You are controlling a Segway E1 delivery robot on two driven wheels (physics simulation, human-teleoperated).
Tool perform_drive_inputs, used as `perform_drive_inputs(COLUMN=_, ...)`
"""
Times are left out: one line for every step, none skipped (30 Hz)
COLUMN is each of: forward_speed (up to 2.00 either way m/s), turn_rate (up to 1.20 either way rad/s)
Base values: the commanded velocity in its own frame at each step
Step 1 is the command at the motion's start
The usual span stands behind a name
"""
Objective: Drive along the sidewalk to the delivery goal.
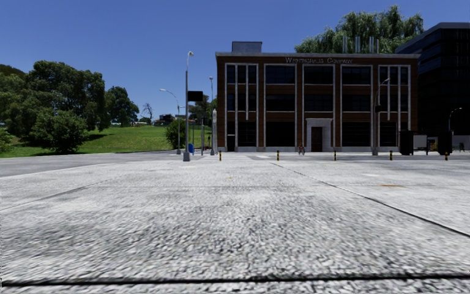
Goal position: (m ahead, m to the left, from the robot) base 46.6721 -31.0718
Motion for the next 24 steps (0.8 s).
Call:
perform_drive_inputs(forward_speed=2.00, turn_rate=0.00)
perform_drive_inputs(forward_speed=2.00, turn_rate=0.00)
perform_drive_inputs(forward_speed=2.00, turn_rate=0.00)
perform_drive_inputs(forward_speed=2.00, turn_rate=0.00)
perform_drive_inputs(forward_speed=2.00, turn_rate=0.00)
perform_drive_inputs(forward_speed=2.00, turn_rate=0.00)
perform_drive_inputs(forward_speed=2.00, turn_rate=0.00)
perform_drive_inputs(forward_speed=2.00, turn_rate=0.00)
perform_drive_inputs(forward_speed=2.00, turn_rate=0.00)
perform_drive_inputs(forward_speed=2.00, turn_rate=0.00)
perform_drive_inputs(forward_speed=2.00, turn_rate=0.00)
perform_drive_inputs(forward_speed=2.00, turn_rate=0.00)
perform_drive_inputs(forward_speed=2.00, turn_rate=0.00)
perform_drive_inputs(forward_speed=2.00, turn_rate=0.00)
perform_drive_inputs(forward_speed=2.00, turn_rate=0.00)
perform_drive_inputs(forward_speed=2.00, turn_rate=0.00)
perform_drive_inputs(forward_speed=2.00, turn_rate=0.00)
perform_drive_inputs(forward_speed=2.00, turn_rate=0.00)
perform_drive_inputs(forward_speed=2.00, turn_rate=0.00)
perform_drive_inputs(forward_speed=2.00, turn_rate=0.00)
perform_drive_inputs(forward_speed=2.00, turn_rate=0.00)
perform_drive_inputs(forward_speed=2.00, turn_rate=0.00)
perform_drive_inputs(forward_speed=2.00, turn_rate=0.00)
perform_drive_inputs(forward_speed=2.00, turn_rate=0.00)
